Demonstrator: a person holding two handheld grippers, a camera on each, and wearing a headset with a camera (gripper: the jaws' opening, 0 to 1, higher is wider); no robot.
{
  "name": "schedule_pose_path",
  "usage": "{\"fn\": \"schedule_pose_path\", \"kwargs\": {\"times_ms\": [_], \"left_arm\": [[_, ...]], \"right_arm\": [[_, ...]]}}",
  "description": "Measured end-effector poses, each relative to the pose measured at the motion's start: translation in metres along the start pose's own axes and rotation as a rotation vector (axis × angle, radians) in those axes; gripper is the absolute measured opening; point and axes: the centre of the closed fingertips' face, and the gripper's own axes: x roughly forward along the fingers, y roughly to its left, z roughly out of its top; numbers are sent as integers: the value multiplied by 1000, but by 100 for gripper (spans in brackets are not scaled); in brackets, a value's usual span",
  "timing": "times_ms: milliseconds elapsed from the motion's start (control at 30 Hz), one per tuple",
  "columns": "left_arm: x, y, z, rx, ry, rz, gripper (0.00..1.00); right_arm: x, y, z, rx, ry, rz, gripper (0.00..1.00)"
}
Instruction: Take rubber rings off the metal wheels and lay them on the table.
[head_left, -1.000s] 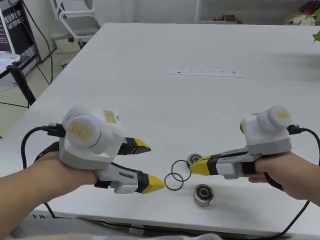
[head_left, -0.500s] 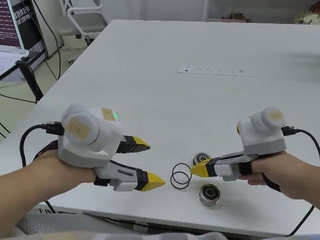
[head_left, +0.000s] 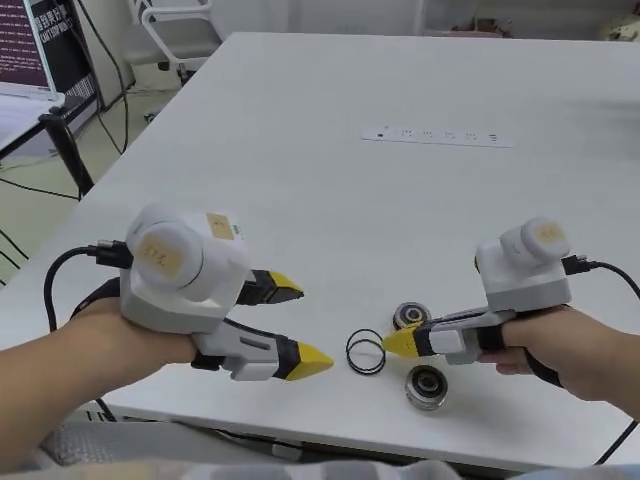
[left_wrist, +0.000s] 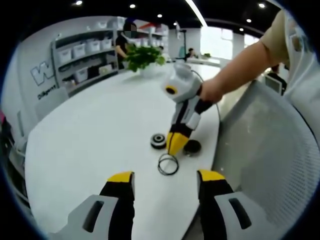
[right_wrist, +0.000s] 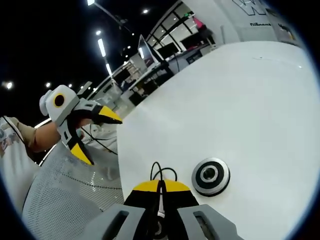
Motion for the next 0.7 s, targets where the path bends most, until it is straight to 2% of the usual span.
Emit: {"fn": "schedule_pose_path", "kwargs": {"times_ms": [367, 700], "left_arm": [[2, 1, -3, -10, 5, -3, 50], [2, 1, -4, -13, 11, -5, 50]], "right_arm": [[1, -12, -4, 12, 8, -15, 0], [5, -11, -3, 2, 14, -18, 0]]}}
